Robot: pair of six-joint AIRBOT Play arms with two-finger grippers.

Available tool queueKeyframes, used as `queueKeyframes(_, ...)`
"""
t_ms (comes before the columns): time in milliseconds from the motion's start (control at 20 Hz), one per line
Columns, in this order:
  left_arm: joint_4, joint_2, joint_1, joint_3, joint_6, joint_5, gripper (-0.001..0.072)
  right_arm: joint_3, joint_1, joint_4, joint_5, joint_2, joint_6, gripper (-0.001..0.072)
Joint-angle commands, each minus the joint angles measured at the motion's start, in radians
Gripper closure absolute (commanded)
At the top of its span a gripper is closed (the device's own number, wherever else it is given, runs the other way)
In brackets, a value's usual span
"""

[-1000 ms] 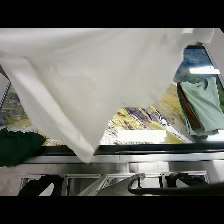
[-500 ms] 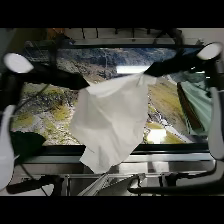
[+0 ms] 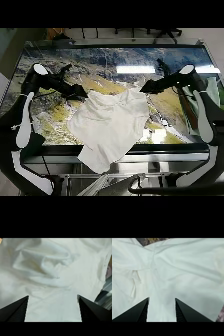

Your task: Fold the shirts.

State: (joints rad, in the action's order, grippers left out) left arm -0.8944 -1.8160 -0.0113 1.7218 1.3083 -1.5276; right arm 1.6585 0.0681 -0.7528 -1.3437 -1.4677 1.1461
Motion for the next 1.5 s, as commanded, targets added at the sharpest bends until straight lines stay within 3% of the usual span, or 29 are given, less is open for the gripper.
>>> queueKeyframes(0, -0.005, 0.081, 0.085, -0.092, 0.006, -0.097, 0.0035, -0.101, 0.053, -0.084, -0.117, 0.146, 0.060, 0.0352)
queueKeyframes(350, -0.005, 0.436, 0.196, -0.835, -0.063, 0.086, 0.0053, -0.838, 0.057, -0.143, 0.019, 0.621, 0.124, 0.0338)
queueKeyframes(400, -0.005, 0.467, 0.205, -0.913, -0.063, 0.129, 0.0053, -0.925, 0.057, -0.141, 0.051, 0.677, 0.127, 0.0305)
queueKeyframes(450, -0.004, 0.491, 0.204, -0.973, -0.064, 0.172, 0.0054, -0.997, 0.057, -0.135, 0.076, 0.719, 0.127, 0.0202)
queueKeyframes(500, -0.003, 0.507, 0.196, -1.017, -0.071, 0.210, 0.0053, -1.065, 0.057, -0.112, 0.098, 0.753, 0.138, 0.0134)
queueKeyframes(700, 0.009, 0.515, 0.093, -1.102, -0.073, 0.423, 0.0053, -1.235, 0.029, 0.024, 0.198, 0.787, 0.079, 0.0133)
queueKeyframes(850, 0.056, 0.515, 0.002, -1.113, -0.073, 0.586, 0.0054, -1.269, -0.048, 0.040, 0.311, 0.751, 0.069, 0.0133)
queueKeyframes(1050, 0.066, 0.515, -0.040, -1.106, -0.070, 0.659, 0.0076, -1.269, -0.182, 0.108, 0.450, 0.655, 0.053, 0.0134)
queueKeyframes(1150, 0.085, 0.516, -0.034, -1.106, -0.071, 0.650, 0.0354, -1.268, -0.248, 0.173, 0.515, 0.594, 0.020, 0.0134)
queueKeyframes(1200, 0.087, 0.516, -0.032, -1.102, -0.071, 0.634, 0.0434, -1.268, -0.278, 0.233, 0.537, 0.561, -0.032, 0.0135)
queueKeyframes(1300, 0.084, 0.516, -0.032, -1.075, -0.089, 0.582, 0.0661, -1.266, -0.323, 0.393, 0.559, 0.500, -0.166, 0.0137)
queueKeyframes(1350, 0.084, 0.516, -0.032, -1.051, -0.097, 0.544, 0.0674, -1.263, -0.336, 0.468, 0.558, 0.476, -0.224, 0.0147)
queueKeyframes(1400, 0.084, 0.516, -0.032, -1.017, -0.097, 0.500, 0.0674, -1.263, -0.349, 0.538, 0.554, 0.459, -0.285, 0.0293)
queueKeyframes(1450, 0.084, 0.516, -0.032, -0.983, -0.097, 0.460, 0.0693, -1.263, -0.351, 0.594, 0.536, 0.452, -0.354, 0.0621)
